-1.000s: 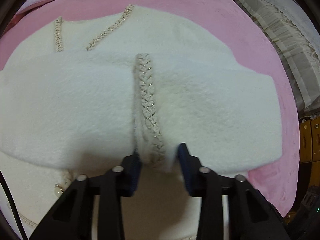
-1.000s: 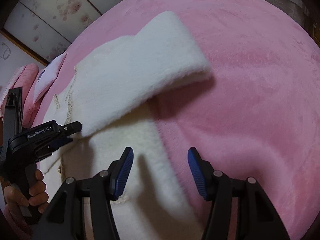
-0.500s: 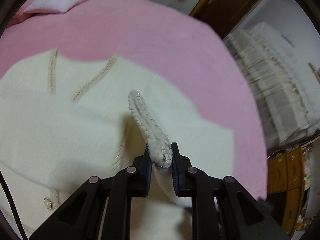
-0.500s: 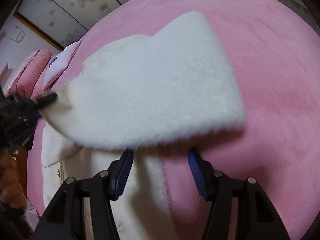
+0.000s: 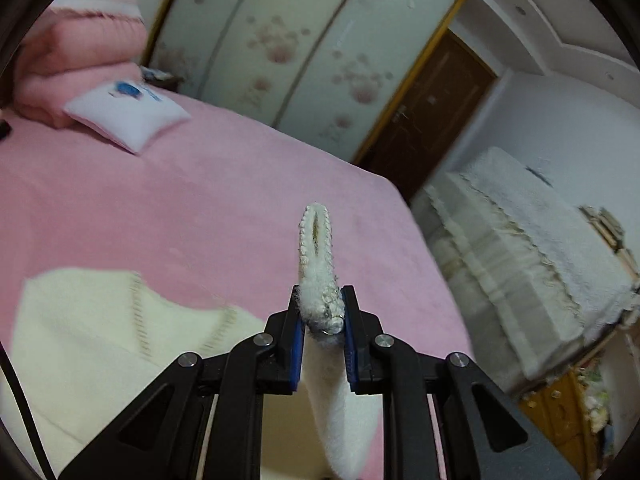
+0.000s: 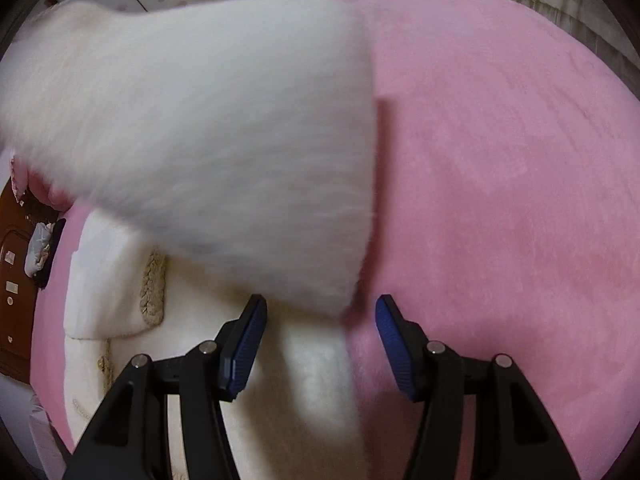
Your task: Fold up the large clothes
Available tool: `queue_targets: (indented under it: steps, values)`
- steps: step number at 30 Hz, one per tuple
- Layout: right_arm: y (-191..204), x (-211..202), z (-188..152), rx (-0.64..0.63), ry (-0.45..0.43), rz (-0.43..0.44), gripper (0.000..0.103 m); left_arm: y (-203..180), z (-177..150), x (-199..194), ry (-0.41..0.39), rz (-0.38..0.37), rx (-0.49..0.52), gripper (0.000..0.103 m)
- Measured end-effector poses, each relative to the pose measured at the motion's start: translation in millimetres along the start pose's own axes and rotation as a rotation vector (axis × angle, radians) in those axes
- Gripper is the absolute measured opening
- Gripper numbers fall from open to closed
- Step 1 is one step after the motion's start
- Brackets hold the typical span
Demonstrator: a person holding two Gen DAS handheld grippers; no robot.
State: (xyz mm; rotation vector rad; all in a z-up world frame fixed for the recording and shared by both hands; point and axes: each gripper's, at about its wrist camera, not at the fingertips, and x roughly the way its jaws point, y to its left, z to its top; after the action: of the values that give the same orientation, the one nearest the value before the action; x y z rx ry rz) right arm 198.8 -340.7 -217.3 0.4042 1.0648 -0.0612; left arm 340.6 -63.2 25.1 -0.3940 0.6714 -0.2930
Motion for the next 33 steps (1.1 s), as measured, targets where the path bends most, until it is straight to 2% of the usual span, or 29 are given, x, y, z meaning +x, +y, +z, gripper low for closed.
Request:
queue_targets:
  steps: [3,6,9,12,15,17,20,22,24,25,26,27,30,33]
  values:
    - [9.3,2.5,3.8,-0.039,-0.025,-0.022,0.057,33.0,0.3,-11.2,-0.018,0.134,0.003,0.014]
    - [17.7,5.6,5.4,-0.069,-0.033,-0.038,0.057,78.6,-19.0,-8.8,0.036,0.285,-0.026,0.015]
    - [24.3,8.3,3.4,-0.106,-0.04,-0.063,0.057,135.3,-59.8,6.8,0.15,0.405,-0.115,0.015]
    - [23.9,8.2,2.3,-0.145,-0.049,-0.079,0.056,180.4,-103.8,22.0,0.261,0.479,-0.214,0.015]
    - [25.4,2.4,1.8,-0.167,-0.089,-0.092,0.056,205.8,-142.6,37.4,0.365,0.556,-0.237,0.015]
    - [26.8,-4.8,4.0,-0.185,-0.115,-0.094,0.056,207.9,-162.5,49.6,0.426,0.586,-0.22,0.015]
    - [22.5,-19.9,15.2,-0.218,-0.154,-0.071,0.056,198.5,-163.8,51.6,0.416,0.619,-0.171,0.015]
    - [31.1,-22.9,18.9,-0.279,-0.146,-0.06,0.056,195.2,-165.2,53.3,0.415,0.629,-0.164,0.016]
    - [42.2,-20.5,20.3,-0.361,-0.122,-0.037,0.042,194.1,-164.3,50.7,0.408,0.626,-0.167,0.015]
    - [44.5,-19.7,19.7,-0.386,-0.111,-0.037,0.03,195.1,-161.8,49.8,0.4,0.623,-0.169,0.015]
    - [45.4,-18.7,18.3,-0.401,-0.103,-0.063,0.022,194.4,-158.7,49.1,0.387,0.616,-0.169,0.015]
    - [44.4,-17.3,16.7,-0.413,-0.086,-0.062,0.018,195.2,-154.2,45.9,0.377,0.612,-0.163,0.015]
    - [38.0,-10.6,12.2,-0.415,-0.04,-0.078,0.016,208.5,-141.7,35.6,0.351,0.617,-0.122,0.015]
    - [36.8,0.0,7.8,-0.384,0.001,-0.105,0.017,203.6,-138.7,47.6,0.351,0.641,-0.05,0.016]
